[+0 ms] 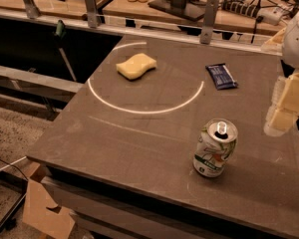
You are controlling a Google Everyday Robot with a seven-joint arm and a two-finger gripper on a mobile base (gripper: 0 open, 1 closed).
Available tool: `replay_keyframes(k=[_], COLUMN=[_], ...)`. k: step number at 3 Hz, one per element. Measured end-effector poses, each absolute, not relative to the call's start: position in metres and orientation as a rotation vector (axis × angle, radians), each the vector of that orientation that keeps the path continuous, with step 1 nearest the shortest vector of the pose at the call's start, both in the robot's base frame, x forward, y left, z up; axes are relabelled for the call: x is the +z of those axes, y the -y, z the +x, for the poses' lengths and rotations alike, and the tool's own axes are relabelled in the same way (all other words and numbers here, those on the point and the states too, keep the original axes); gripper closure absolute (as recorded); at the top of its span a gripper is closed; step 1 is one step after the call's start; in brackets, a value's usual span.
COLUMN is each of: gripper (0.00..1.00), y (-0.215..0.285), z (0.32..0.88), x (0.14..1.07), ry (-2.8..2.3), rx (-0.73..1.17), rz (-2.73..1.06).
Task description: Move 7up can near rxbar blueberry
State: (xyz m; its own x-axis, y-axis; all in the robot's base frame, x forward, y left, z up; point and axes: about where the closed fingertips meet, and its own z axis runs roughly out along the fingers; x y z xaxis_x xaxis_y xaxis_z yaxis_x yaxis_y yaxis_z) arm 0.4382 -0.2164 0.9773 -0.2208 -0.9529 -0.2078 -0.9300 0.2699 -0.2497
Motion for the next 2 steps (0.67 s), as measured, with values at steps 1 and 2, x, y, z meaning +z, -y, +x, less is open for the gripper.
replay_keyframes(k=[1, 2], gripper=[0.0, 0.0], y=[0.2164, 0.2185], z=[0.4382, 0.4342], x=[0.9773, 0.9735], ry=[-2.229, -2.181], rx=[-0.102, -0.024], rz=[-1.722, -1.698])
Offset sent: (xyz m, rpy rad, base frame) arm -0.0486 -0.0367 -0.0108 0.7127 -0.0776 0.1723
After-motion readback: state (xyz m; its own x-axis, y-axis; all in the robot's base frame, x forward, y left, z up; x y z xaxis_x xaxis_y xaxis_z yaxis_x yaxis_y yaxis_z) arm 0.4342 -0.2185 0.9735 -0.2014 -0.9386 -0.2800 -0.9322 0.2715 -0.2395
